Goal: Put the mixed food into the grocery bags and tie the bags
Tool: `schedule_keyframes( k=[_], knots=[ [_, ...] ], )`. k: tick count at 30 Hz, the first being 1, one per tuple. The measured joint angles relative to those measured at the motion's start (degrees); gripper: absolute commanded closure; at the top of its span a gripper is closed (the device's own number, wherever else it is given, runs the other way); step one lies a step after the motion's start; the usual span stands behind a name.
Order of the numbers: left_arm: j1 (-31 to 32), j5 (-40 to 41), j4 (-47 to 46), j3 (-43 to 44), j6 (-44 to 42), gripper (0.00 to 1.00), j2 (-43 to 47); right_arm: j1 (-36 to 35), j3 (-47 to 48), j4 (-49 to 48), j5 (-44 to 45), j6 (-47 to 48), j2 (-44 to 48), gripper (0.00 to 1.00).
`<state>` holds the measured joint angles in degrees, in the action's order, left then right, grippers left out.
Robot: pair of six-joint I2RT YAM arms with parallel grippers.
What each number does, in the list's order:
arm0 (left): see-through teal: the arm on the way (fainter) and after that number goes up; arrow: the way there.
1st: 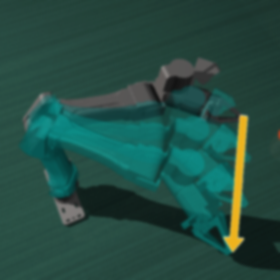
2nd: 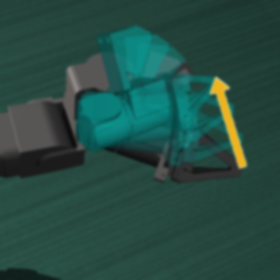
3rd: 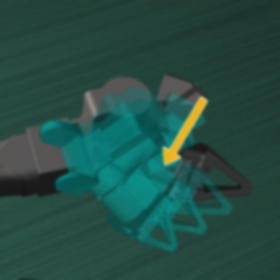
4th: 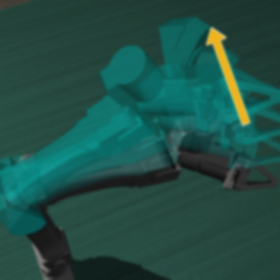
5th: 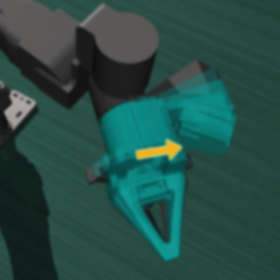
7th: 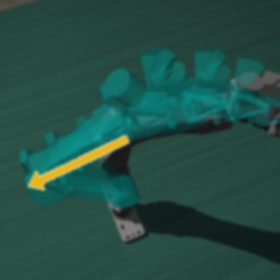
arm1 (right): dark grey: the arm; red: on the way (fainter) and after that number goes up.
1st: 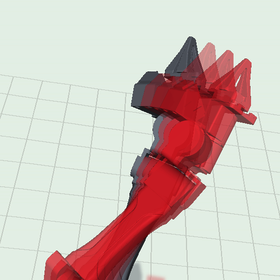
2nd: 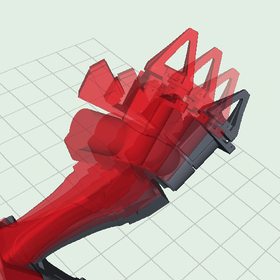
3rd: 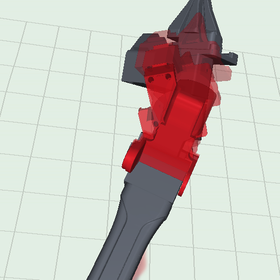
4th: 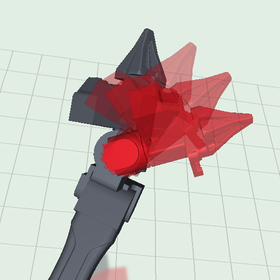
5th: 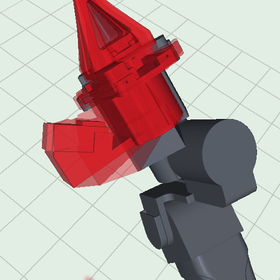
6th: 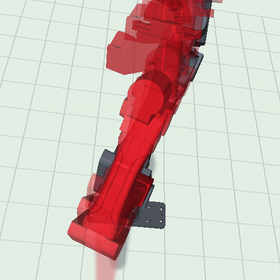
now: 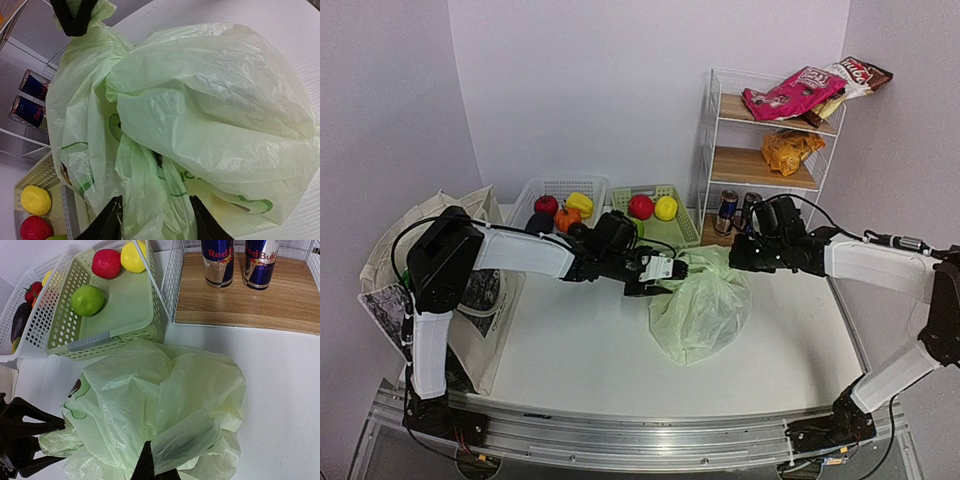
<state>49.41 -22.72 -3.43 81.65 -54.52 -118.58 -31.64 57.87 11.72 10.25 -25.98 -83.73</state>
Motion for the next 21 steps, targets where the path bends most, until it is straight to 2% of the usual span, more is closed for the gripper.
schedule_keyframes(
  k=[3,4,9,14,18,21],
  knots=[
    [0.00,-0.14,0.00,0.98,-0.26,0.98,0.00,0.00,-0.51,-0.52,-0.02,0.18,0.24,1.00],
    [0.00,-0.30,0.06,1.37,-0.39,1.00,0.00,0.00,-0.68,-0.54,-0.03,0.24,0.32,1.00],
    [-0.02,-0.63,2.32,3.85,0.47,1.00,0.00,0.00,-1.42,-0.79,0.25,0.44,0.97,1.00],
    [-1.53,-2.49,11.45,6.31,1.92,1.00,1.69,0.39,-2.03,2.25,5.56,0.90,3.28,1.00],
    [-5.02,-4.42,16.79,2.11,1.58,1.00,8.66,2.28,-2.91,5.18,8.28,0.91,5.16,1.00],
    [-6.91,-6.14,18.46,-1.24,1.36,1.00,15.33,2.16,-3.32,6.22,6.24,0.88,5.09,1.00]
  ],
)
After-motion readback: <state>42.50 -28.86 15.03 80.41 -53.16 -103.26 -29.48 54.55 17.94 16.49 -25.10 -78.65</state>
